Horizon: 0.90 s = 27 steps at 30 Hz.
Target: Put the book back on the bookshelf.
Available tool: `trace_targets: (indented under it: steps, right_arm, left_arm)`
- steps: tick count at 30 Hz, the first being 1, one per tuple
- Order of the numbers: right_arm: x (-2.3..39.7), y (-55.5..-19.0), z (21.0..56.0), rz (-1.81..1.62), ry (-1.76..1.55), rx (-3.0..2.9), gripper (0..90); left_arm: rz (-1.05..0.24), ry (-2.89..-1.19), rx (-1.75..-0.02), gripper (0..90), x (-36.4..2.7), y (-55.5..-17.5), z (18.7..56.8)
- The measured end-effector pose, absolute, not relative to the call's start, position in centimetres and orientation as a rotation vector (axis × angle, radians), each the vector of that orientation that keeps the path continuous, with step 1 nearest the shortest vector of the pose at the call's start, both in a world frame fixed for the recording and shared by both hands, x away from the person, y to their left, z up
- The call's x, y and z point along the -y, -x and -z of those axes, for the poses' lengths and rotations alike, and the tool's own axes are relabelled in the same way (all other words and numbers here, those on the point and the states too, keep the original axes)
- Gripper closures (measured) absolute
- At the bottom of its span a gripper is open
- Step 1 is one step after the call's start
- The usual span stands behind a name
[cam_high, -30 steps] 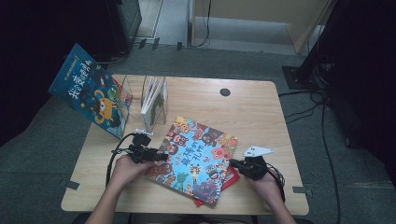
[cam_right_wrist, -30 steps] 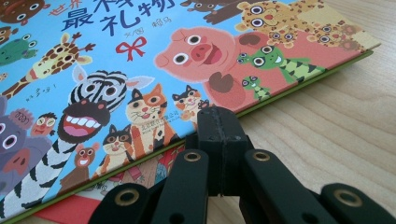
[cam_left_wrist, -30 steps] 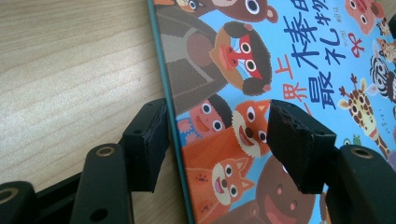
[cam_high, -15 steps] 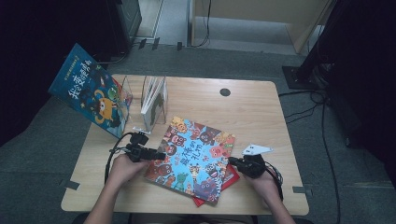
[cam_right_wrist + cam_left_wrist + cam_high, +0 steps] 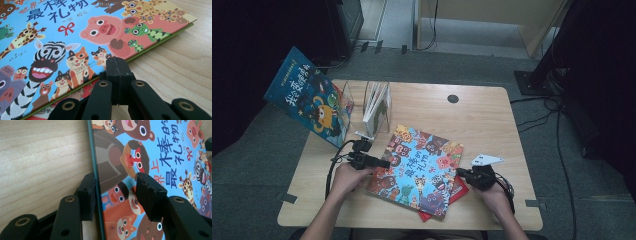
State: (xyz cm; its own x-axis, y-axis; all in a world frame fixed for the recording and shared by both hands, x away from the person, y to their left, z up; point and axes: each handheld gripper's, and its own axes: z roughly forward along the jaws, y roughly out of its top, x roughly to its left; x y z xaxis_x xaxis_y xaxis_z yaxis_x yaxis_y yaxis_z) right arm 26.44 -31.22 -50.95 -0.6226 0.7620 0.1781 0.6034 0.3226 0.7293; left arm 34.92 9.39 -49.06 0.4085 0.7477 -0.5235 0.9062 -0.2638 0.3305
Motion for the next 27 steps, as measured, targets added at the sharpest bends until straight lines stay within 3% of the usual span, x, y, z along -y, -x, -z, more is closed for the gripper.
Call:
trace_targets:
  steps: [9, 18, 27]
  right_arm:
    - [31.6, -26.7, 51.2, -1.229, -1.306, -2.381, 90.0]
    - [31.7, -26.6, 51.2, -1.230, -1.307, -2.379, 90.0]
    - [31.5, -26.6, 51.2, -1.214, -1.301, -2.372, 90.0]
  left_arm:
    - [0.430, -1.982, -1.360, 55.0, -10.2, -35.1, 46.3]
    - [0.670, -1.982, -1.310, 57.6, -10.1, -36.3, 46.0]
    - [0.635, -2.023, -1.239, 63.1, -8.6, -36.5, 43.0]
